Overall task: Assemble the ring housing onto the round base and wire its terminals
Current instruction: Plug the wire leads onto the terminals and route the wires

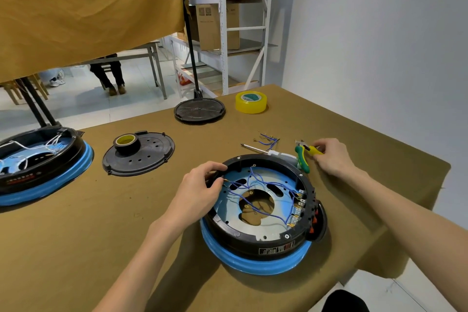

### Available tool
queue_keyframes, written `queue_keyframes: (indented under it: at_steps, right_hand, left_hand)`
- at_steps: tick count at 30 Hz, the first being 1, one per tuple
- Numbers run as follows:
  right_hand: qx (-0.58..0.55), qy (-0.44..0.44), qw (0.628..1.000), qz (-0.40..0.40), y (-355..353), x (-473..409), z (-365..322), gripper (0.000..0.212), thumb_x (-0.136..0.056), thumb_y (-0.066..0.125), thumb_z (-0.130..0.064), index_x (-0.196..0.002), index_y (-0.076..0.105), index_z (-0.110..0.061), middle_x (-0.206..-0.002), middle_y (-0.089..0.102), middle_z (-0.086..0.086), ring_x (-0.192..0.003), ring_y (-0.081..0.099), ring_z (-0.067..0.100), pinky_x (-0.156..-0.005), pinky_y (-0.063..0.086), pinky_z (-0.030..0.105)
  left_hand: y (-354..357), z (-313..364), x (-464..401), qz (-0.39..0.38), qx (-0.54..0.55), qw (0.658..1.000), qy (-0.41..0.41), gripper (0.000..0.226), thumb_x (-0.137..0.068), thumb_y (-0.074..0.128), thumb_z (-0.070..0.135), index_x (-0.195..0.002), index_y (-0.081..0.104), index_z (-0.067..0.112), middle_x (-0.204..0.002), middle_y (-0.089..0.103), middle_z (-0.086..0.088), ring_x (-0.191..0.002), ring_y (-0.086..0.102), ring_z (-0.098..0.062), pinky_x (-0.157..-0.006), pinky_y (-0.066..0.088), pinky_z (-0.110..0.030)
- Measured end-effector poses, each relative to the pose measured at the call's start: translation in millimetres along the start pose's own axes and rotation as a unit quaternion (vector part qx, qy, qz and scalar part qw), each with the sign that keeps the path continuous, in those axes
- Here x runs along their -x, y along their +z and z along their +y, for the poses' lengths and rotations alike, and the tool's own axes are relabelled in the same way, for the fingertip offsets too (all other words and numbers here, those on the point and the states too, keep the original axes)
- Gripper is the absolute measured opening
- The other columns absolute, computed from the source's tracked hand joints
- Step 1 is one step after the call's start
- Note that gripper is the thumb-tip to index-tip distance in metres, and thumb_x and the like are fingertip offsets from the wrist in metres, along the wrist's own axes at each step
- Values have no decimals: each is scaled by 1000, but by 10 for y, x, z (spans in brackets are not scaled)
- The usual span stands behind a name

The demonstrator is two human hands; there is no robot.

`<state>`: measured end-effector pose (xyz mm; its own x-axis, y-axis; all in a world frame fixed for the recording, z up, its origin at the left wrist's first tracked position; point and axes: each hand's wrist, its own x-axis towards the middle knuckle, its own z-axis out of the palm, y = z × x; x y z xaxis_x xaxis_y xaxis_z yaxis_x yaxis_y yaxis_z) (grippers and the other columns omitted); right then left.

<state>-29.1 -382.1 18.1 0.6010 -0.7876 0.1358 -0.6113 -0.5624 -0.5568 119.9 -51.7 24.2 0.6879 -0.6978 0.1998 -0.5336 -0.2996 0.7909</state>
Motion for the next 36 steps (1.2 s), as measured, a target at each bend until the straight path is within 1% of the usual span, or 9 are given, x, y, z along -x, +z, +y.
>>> queue_keyframes:
  at_steps: [4,7,11,15,17,21,27,32,36]
  right_hand:
    - [15,16,999,-34,-39,-73,49,25,-98,63,-10,-121,72,-11,-114,71,11,-92,59,22,-83,45,27]
    - [-11,12,999,-40,-12,-56,-80,39,-107,46,-33,-111,71,-4,-86,68,6,-73,62,21,-72,50,33]
    - [136,-5,984,-118,89,42,-275,67,-94,48,-70,-136,57,-18,-130,58,16,-119,56,35,-105,45,51]
    - [123,-102,986,-55,123,83,-440,54,-96,54,-59,-137,60,-24,-144,50,17,-131,48,36,-110,39,51]
    - [144,-161,972,-90,155,102,-565,45,-97,60,-53,-130,67,-24,-138,56,13,-126,50,33,-107,42,47]
    - [183,-166,965,-91,208,151,-705,29,-93,70,-32,-118,70,-17,-117,69,9,-110,59,31,-96,49,43]
    - [203,-135,961,-134,170,259,-679,29,-92,66,-38,-115,62,-21,-100,63,-2,-96,57,23,-97,42,44]
    - [65,-107,988,-90,248,-23,-823,23,-100,55,-23,-118,68,-15,-112,71,9,-99,66,28,-91,54,42]
    - [173,-181,959,-131,427,-235,-883,33,-100,58,-16,-130,68,-24,-127,55,12,-114,58,35,-95,49,41]
  left_hand:
    - [102,7,-12,40,36,998,-20,19,-102,59,21,-111,67,36,-108,67,23,-98,59,17,-78,46,-11]
    - [141,-2,-32,56,46,997,-20,14,-101,63,23,-108,68,35,-104,68,21,-96,58,18,-74,47,-10]
    - [118,-23,-48,53,49,997,-21,13,-101,65,25,-107,69,35,-105,68,23,-97,59,17,-75,46,-9]
    - [69,-35,-71,40,39,998,-23,15,-102,62,25,-107,70,37,-105,68,23,-95,59,19,-70,47,-5]
    - [14,-52,-88,38,32,999,-24,16,-102,62,24,-105,70,38,-105,68,24,-96,59,19,-71,46,-4]
    - [-125,-136,-109,42,21,998,-29,19,-101,64,23,-103,70,40,-103,68,25,-95,58,22,-72,47,-7]
    - [-244,-264,-161,71,30,997,-28,18,-100,65,19,-105,73,34,-107,71,20,-99,63,10,-81,49,-15]
    - [-204,-265,-148,82,39,996,-22,17,-100,65,17,-106,74,30,-108,72,18,-102,65,4,-83,48,-15]
    - [-206,-258,-135,85,40,995,-22,17,-100,65,18,-107,74,30,-107,71,19,-101,64,9,-83,47,-12]
